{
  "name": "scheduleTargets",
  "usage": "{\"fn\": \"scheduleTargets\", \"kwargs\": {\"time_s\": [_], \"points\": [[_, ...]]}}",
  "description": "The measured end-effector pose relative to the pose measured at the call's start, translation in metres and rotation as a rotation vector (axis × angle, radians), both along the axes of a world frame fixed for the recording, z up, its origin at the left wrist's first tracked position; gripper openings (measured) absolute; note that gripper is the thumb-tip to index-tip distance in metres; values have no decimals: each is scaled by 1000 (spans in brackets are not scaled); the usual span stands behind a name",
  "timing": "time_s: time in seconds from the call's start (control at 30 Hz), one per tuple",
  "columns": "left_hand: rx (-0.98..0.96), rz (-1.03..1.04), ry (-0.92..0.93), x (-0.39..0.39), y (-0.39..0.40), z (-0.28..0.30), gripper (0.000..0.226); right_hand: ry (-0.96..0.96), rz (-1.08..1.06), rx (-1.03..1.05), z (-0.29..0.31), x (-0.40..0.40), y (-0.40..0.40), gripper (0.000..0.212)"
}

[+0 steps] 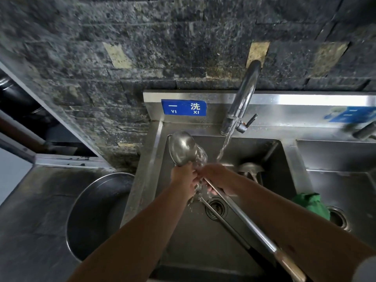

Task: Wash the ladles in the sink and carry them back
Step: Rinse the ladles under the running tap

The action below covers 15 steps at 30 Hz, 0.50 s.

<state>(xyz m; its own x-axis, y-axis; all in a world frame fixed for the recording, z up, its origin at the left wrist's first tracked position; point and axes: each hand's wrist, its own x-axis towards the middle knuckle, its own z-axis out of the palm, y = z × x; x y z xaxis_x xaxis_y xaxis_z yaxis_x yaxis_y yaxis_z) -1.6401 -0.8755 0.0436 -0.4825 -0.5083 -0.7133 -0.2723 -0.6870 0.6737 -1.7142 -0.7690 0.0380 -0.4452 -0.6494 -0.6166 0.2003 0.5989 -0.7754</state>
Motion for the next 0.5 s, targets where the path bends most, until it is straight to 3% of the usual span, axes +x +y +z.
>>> {"fn": "scheduleTargets", "kwargs": {"time_s": [0.1,0.2,0.33,0.4,0.5], "points": [[-11,74,-4,-8,-6,4,8,255,129,21,-6,13,17,10],[25,61,82,-10,-6,7,5,376,73,18,-6,21,20,20],[-25,-129,109,-4,3,-5,14,45,-61,-117,2,22,23,29],[-32,-249,100,-2,6,-12,23,-32,-113,-125,2,23,29,36],[-55,-387,36,0,20,-21,21,-137,-188,-63,3,27,40,44]]}}
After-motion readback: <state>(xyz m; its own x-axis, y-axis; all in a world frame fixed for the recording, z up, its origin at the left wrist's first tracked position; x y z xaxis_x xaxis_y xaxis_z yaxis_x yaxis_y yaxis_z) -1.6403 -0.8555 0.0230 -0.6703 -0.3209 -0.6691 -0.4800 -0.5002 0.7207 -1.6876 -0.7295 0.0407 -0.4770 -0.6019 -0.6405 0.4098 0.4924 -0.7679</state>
